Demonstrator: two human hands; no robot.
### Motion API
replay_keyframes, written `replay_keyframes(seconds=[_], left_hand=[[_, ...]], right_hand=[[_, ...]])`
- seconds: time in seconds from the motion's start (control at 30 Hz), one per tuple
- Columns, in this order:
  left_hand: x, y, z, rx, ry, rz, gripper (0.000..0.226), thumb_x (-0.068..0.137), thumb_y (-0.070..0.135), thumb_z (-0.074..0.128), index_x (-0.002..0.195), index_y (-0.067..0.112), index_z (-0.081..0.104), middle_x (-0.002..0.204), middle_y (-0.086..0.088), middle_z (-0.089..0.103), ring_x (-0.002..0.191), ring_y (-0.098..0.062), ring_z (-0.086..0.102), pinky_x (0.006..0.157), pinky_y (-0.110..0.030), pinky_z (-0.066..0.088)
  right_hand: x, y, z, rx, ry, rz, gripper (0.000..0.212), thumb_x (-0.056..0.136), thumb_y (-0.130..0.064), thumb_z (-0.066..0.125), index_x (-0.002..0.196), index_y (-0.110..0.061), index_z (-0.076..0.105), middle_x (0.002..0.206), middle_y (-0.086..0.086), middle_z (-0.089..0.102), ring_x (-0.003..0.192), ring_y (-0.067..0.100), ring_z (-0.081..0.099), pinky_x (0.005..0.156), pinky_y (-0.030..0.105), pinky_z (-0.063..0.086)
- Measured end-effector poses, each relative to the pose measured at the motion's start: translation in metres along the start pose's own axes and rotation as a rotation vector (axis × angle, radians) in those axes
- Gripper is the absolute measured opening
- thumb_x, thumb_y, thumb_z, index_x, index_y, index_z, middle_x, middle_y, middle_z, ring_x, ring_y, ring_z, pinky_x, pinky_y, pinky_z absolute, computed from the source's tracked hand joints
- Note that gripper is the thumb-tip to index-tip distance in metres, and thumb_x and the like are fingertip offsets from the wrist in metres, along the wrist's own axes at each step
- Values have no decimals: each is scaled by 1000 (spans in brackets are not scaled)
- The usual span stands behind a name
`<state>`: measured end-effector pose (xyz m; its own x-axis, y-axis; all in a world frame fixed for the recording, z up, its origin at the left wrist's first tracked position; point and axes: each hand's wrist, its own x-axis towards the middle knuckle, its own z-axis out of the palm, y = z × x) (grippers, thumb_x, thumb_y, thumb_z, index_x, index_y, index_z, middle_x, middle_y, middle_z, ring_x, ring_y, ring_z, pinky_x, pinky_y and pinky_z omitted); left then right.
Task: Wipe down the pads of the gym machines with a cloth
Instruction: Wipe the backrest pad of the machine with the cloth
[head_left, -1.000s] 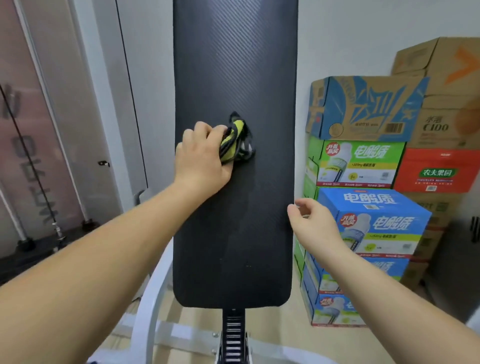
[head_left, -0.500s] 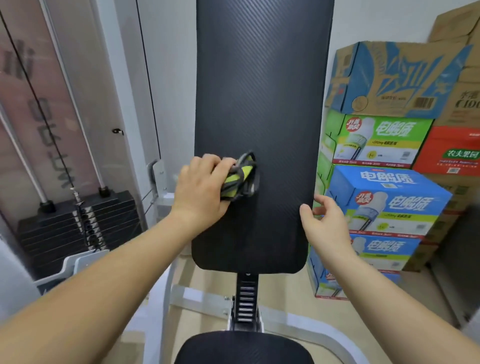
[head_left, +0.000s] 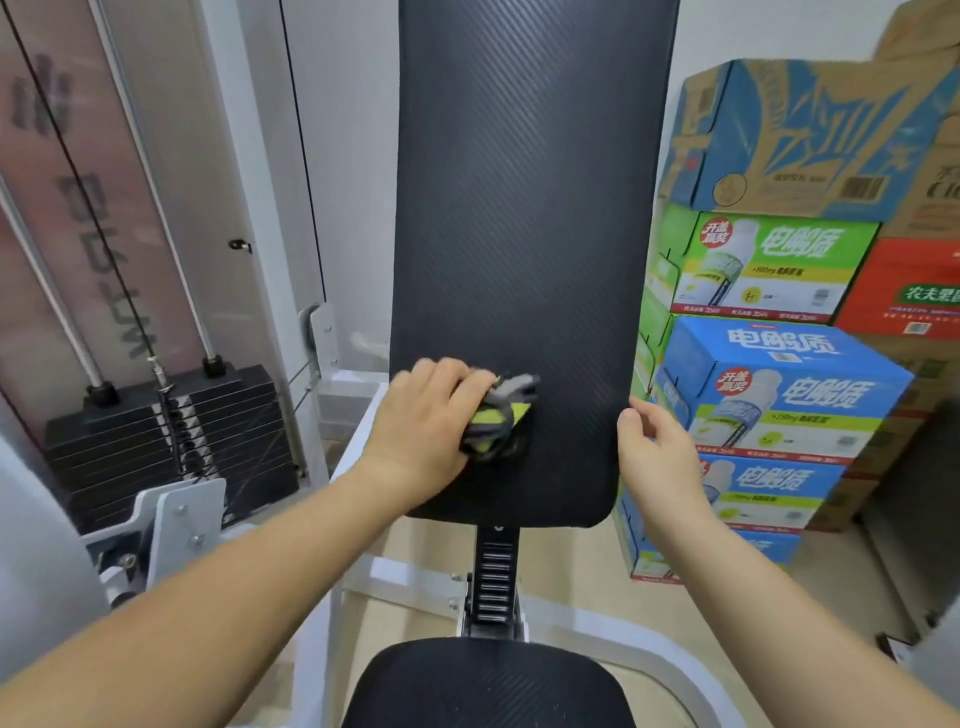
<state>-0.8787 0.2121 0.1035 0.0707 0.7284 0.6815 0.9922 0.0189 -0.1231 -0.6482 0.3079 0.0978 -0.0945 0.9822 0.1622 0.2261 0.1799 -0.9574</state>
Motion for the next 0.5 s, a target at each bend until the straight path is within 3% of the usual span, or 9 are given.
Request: replay_keyframes(seconds=[0.07, 0.2, 0.33, 0.5], left_hand=[[51, 15, -15, 5, 76, -86, 73, 62, 21, 84, 130, 16, 57, 116, -9, 56, 93, -33, 51, 72, -42, 42], [90, 75, -8, -55, 100, -197, 73, 70, 33, 81, 136, 19, 52, 125, -5, 53, 102, -29, 50, 79, -40, 44], [37, 117, 39, -59, -20, 73, 76, 63, 30, 80, 134, 18, 57, 123, -4, 58, 95, -30, 52, 73, -40, 41], [-56, 97, 71, 88, -170, 464, 52, 82, 14, 49, 133, 19, 58, 121, -1, 60, 88, -26, 52, 71, -38, 38]], right_hand=[[1, 1, -7, 33, -11, 31, 30, 103, -22, 45, 126, -25, 64, 122, -6, 67, 114, 17, 61, 104, 44, 52], [3, 11, -18, 5, 17, 82, 32, 100, -17, 49, 128, -27, 62, 125, -3, 65, 117, 21, 61, 104, 49, 52], [1, 22, -30, 33, 29, 125, 28, 99, -18, 49, 120, -28, 65, 115, -2, 70, 109, 22, 65, 98, 50, 56], [-10, 36, -34, -22, -6, 162, 27, 98, -15, 53, 120, -27, 64, 114, 1, 67, 111, 26, 64, 99, 51, 55]])
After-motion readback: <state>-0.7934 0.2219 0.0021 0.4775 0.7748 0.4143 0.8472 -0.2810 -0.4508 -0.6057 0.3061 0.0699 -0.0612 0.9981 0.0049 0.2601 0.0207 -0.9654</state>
